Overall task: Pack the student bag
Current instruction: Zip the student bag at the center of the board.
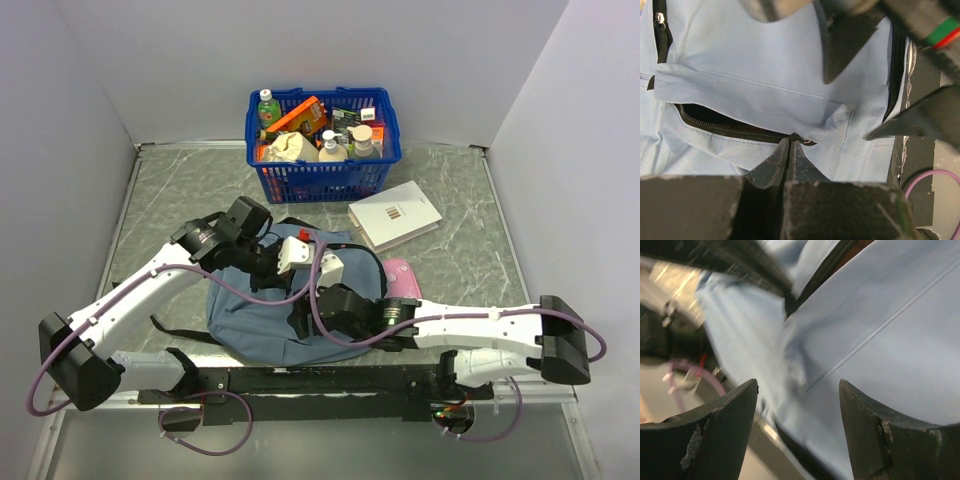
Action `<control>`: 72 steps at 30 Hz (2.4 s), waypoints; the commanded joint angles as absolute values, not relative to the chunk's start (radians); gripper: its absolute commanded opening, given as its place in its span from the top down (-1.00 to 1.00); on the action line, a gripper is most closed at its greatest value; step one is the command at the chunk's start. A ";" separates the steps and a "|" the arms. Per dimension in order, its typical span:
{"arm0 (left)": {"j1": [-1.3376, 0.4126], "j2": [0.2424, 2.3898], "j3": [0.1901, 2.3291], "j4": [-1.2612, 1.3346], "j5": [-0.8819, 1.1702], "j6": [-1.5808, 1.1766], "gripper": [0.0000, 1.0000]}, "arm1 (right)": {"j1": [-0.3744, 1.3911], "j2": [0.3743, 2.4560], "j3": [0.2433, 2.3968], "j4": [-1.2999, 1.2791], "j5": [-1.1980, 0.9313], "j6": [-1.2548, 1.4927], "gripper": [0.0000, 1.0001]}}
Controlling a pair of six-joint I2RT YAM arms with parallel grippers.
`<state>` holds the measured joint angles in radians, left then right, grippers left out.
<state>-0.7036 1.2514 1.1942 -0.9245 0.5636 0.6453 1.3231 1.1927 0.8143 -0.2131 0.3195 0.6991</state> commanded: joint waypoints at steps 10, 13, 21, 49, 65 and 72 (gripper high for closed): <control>-0.707 1.250 1.201 -0.859 0.618 0.661 0.98 | 1.390 1.361 0.951 -0.261 0.489 0.721 0.07; -0.707 1.265 1.204 -0.850 0.604 0.669 0.98 | 1.399 1.348 0.927 -0.246 0.489 0.726 0.58; -0.703 1.351 1.227 -0.772 0.569 0.631 0.98 | 1.463 1.344 0.914 -0.272 0.560 0.706 1.00; -0.454 1.615 1.353 -0.433 0.416 0.529 0.98 | 1.523 1.134 0.687 -0.103 0.388 0.565 1.00; -0.411 1.573 1.491 -0.687 0.511 0.365 -0.16 | 1.369 1.166 0.873 -0.179 0.416 0.496 -0.40; -0.333 1.480 1.330 -0.837 0.477 0.400 -0.48 | 1.007 1.000 0.879 -0.435 0.370 0.480 -0.54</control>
